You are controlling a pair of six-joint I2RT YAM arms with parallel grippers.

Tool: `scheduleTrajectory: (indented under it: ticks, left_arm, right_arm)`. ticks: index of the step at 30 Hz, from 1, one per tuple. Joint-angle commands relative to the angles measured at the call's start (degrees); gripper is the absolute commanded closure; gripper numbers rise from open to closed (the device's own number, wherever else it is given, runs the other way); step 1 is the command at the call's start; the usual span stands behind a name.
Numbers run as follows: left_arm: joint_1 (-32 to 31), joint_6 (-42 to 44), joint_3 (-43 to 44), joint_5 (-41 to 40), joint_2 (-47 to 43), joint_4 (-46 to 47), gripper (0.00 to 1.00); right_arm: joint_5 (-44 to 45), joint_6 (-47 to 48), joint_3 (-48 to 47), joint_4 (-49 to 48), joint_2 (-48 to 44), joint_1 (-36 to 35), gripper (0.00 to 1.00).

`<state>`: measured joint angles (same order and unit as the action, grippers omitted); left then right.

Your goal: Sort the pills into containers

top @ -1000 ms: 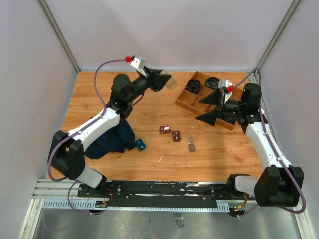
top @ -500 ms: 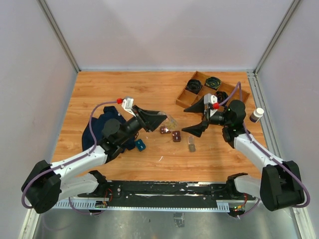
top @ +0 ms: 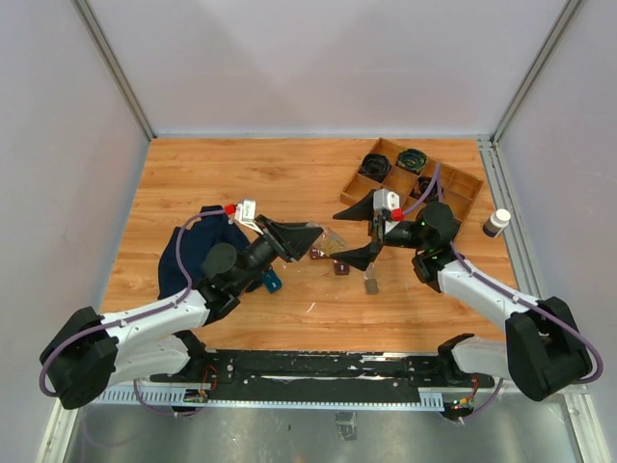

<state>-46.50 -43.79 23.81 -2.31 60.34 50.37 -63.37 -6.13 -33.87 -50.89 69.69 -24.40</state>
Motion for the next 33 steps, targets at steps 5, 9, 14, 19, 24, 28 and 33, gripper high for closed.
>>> scheduleTrajectory:
  ticks: [5,9,14,19,24,28,33]
  left_arm:
    - [-2.6,0.1,2.6,-3.6,1.1,3.5,1.0]
    - [-3.2,0.3,3.2,-4.1,1.6,3.4,1.0]
    - [-3.7,0.3,3.2,-5.0,1.9,3.4,1.0]
    - [-4.1,0.1,3.4,-5.3,2.4,3.4,1.0]
    - [-4.3,0.0,3.7,-5.3,2.7,3.4,1.0]
    - [-4.3,-0.2,3.7,-5.2,2.9,3.4,1.0]
    - [-4.4,-0.3,3.6,-5.2,2.9,3.4,1.0]
  right_arm:
    - [7.8,5.2,-1.1,4.1,1.8,-5.1,0.04]
    - [9.9,8.4,-4.4,13.6,2.6,-7.1,0.11]
    - [10.9,8.9,-6.1,16.6,2.4,-7.9,0.19]
    - [11.1,9.4,-6.7,18.1,2.3,-8.3,0.23]
    - [11.1,10.6,-7.4,20.0,2.4,-8.8,0.26]
    - [10.6,10.8,-7.6,20.4,2.3,-8.9,0.32]
    - [9.2,11.1,-8.1,21.2,2.3,-8.8,0.53]
